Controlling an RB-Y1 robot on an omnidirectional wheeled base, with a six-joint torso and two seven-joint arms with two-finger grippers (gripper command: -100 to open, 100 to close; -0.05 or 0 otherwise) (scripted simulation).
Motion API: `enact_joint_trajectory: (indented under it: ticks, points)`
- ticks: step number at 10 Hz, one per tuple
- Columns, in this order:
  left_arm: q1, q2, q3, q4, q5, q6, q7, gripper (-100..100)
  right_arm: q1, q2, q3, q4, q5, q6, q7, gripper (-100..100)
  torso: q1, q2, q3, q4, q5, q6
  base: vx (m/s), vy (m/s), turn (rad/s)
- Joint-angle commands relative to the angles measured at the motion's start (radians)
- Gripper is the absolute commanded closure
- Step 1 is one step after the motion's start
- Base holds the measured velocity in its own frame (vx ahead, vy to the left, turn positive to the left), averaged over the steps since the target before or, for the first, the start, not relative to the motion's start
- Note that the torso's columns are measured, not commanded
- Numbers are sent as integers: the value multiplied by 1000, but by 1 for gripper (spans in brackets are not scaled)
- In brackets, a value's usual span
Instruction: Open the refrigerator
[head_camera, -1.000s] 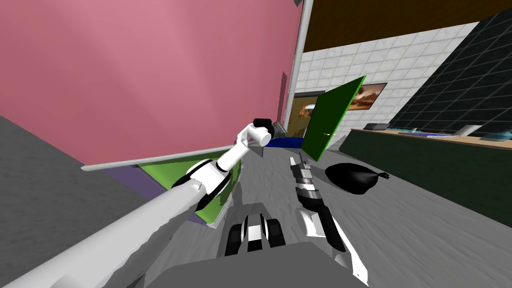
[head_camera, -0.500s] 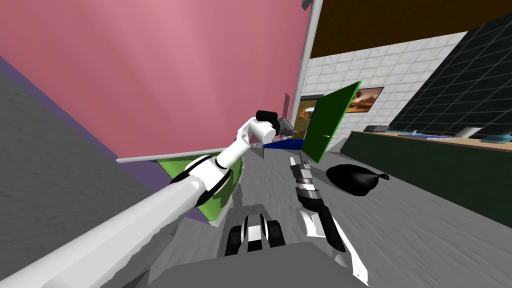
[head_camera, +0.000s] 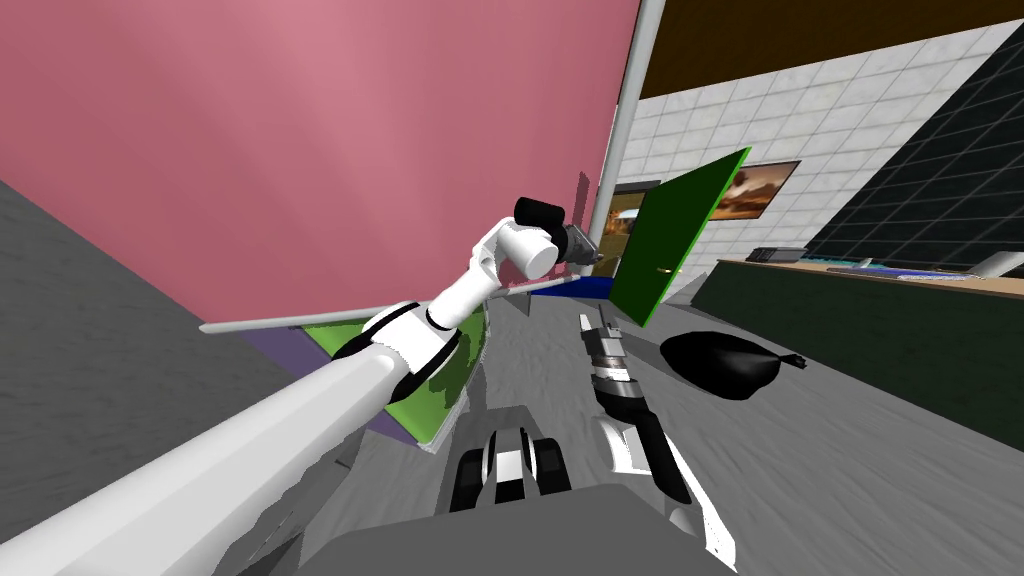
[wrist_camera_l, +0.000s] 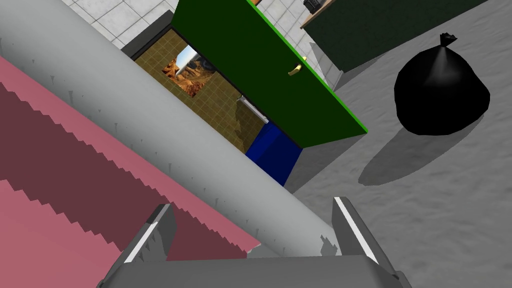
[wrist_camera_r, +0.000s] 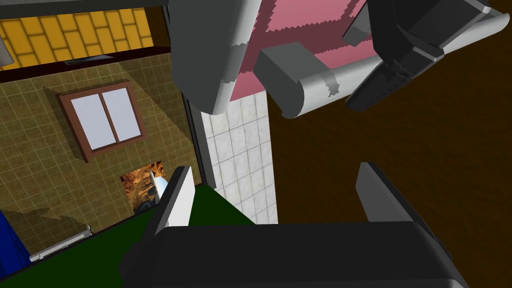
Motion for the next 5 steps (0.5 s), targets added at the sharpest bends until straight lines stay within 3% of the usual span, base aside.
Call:
enact_joint_trajectory:
  ticks: [1,5]
  points:
    - [0,0,0,0,0,0,0,0,0,0,0,0,0,0,0,0,0,-1,0,0,0,0,0,0,0]
    - [0,0,0,0,0,0,0,0,0,0,0,0,0,0,0,0,-1,-2,-1,-1,0,0,0,0,0]
